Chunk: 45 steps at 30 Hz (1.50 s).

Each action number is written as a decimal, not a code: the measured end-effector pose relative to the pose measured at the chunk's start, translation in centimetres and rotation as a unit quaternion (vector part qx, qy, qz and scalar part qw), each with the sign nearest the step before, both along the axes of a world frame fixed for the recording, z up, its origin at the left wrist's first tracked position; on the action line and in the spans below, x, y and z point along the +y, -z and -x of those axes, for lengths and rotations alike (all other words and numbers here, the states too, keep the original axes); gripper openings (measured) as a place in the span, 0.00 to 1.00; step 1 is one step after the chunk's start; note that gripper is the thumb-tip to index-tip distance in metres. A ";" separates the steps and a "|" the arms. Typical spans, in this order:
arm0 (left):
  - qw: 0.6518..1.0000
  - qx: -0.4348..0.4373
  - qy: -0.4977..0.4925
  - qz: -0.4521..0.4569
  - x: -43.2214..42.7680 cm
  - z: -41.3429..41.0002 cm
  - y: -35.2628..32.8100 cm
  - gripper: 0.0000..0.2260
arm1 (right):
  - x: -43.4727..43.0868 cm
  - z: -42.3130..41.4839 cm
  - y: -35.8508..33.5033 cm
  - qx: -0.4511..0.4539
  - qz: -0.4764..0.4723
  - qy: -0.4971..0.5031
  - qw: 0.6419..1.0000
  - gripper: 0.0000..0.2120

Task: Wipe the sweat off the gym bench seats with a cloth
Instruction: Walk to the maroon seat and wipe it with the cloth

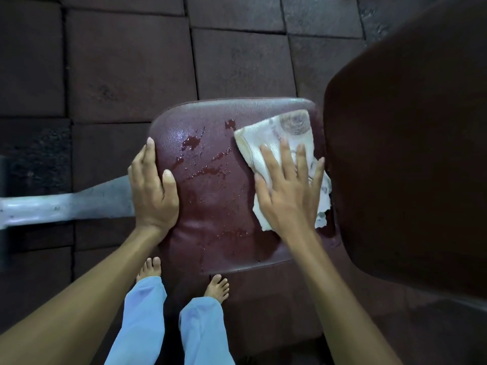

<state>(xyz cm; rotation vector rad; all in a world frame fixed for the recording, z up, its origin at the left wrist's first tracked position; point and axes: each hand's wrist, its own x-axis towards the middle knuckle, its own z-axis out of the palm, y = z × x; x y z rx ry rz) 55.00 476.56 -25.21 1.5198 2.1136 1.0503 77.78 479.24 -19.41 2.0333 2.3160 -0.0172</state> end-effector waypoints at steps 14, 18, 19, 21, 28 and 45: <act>1.000 0.006 -0.003 0.002 -0.1 0.0 -0.1 0.27 | 7.2 1.2 0.0 0.113 0.046 0.105 0.987 0.30; 1.000 -0.001 0.000 0.010 -0.2 -0.1 -0.3 0.27 | 4.7 1.3 0.2 0.123 0.016 0.094 0.988 0.24; 1.000 -0.004 0.002 0.013 -0.2 -0.1 -0.5 0.27 | 3.9 1.1 0.2 0.126 0.011 0.083 0.988 0.24; 1.000 -0.006 0.004 0.018 -0.1 0.0 -0.6 0.27 | 2.2 0.8 0.0 0.125 0.007 0.059 0.990 0.24; 1.000 -0.016 -0.001 0.006 0.1 -0.1 0.0 0.27 | 3.2 -0.8 0.0 0.089 0.016 0.050 0.995 0.26; 1.000 -0.012 0.002 0.011 -0.1 -0.1 0.3 0.27 | -1.4 -0.4 0.3 0.084 0.000 -0.049 0.995 0.24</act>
